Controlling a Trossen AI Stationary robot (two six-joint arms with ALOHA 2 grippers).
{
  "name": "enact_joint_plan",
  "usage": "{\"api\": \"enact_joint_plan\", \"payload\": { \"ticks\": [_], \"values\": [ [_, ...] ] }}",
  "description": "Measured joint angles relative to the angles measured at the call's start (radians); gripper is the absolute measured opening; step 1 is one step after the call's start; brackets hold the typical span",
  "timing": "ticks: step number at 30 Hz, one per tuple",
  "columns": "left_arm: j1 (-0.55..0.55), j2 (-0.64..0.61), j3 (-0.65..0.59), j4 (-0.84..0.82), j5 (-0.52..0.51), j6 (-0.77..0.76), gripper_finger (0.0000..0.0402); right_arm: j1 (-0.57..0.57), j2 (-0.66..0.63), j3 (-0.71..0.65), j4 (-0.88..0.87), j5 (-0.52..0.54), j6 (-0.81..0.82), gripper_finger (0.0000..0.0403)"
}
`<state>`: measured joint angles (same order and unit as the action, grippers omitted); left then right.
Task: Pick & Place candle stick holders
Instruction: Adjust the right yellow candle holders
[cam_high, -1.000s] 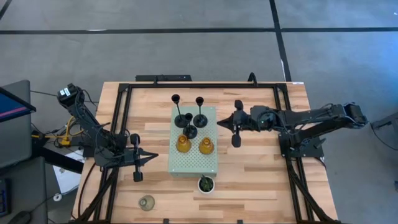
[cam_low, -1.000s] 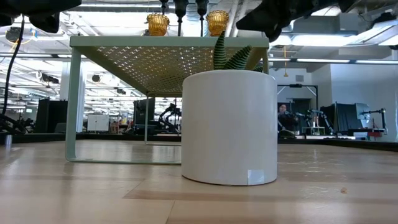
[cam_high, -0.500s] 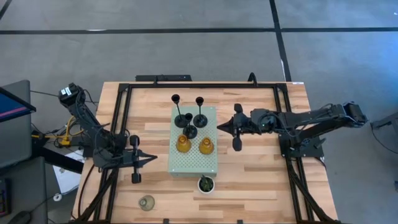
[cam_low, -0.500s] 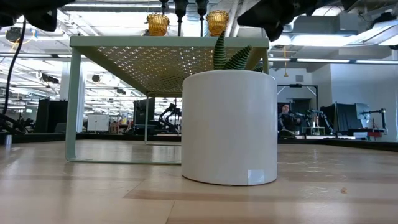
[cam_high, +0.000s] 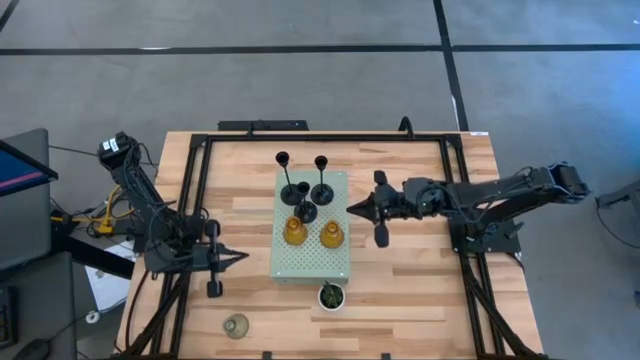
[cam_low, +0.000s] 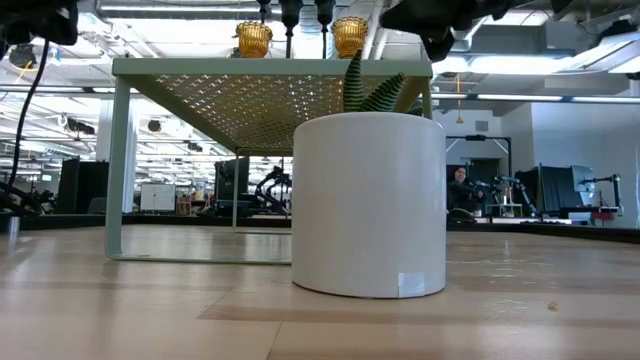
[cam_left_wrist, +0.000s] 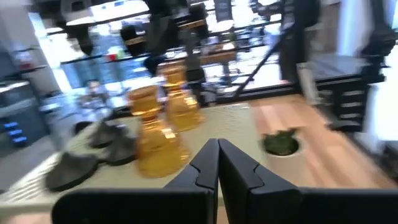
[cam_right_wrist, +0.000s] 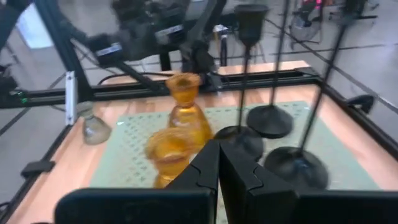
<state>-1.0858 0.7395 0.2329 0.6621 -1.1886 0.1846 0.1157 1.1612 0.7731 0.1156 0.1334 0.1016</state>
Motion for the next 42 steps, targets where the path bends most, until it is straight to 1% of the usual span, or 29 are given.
{"api": "enact_joint_plan", "payload": {
  "ticks": [3,5,7,9,10,14,17,19,22,25,27,31,35,42],
  "values": [
    [0.027,0.000,0.000,0.000,-0.117,0.002,0.0008,0.015,0.008,0.000,0.016,-0.007,-0.001,0.0000],
    [0.070,0.000,0.000,0.001,-0.126,0.004,0.0008,0.019,0.006,0.000,0.021,-0.007,-0.004,0.0000],
    [0.127,0.000,0.000,0.002,-0.044,0.027,0.0008,0.020,0.007,0.000,0.016,-0.005,-0.006,0.0000],
    [0.198,0.000,0.000,0.005,0.093,0.051,0.0007,0.019,0.006,0.000,0.020,-0.004,-0.022,0.0000],
    [0.237,0.000,0.000,0.006,0.144,0.056,0.0007,0.019,0.006,0.000,0.023,-0.004,-0.029,0.0000],
    [0.395,0.000,0.000,0.010,0.282,0.049,0.0005,0.022,0.006,0.000,0.020,-0.005,-0.030,0.0000],
    [0.507,0.000,0.000,0.012,0.435,0.040,0.0005,0.023,0.006,0.000,0.017,-0.005,-0.033,0.0000],
    [0.581,0.000,0.000,0.012,0.531,0.010,0.0005,0.023,0.006,0.000,0.014,-0.005,-0.033,0.0000],
    [0.688,0.000,0.000,0.012,0.645,-0.040,0.0005,0.023,0.006,0.000,0.006,-0.005,-0.047,0.0000],
    [0.788,0.000,0.000,0.012,0.807,-0.085,0.0004,0.023,0.006,0.000,-0.002,-0.005,-0.057,0.0000],
    [0.849,0.000,0.000,0.012,0.897,-0.122,0.0004,0.022,0.006,0.000,-0.005,-0.005,-0.058,0.0000],
    [0.944,0.029,0.000,0.010,0.986,-0.173,0.0004,0.023,0.006,0.000,-0.006,-0.005,-0.059,0.0000],
    [1.014,0.083,0.000,0.015,1.061,-0.222,0.0004,0.022,0.006,0.000,-0.006,-0.005,-0.065,0.0000],
    [1.076,0.198,0.000,0.151,1.147,-0.246,0.0004,0.022,0.006,0.000,-0.006,-0.005,-0.077,0.0000]
  ]
}}
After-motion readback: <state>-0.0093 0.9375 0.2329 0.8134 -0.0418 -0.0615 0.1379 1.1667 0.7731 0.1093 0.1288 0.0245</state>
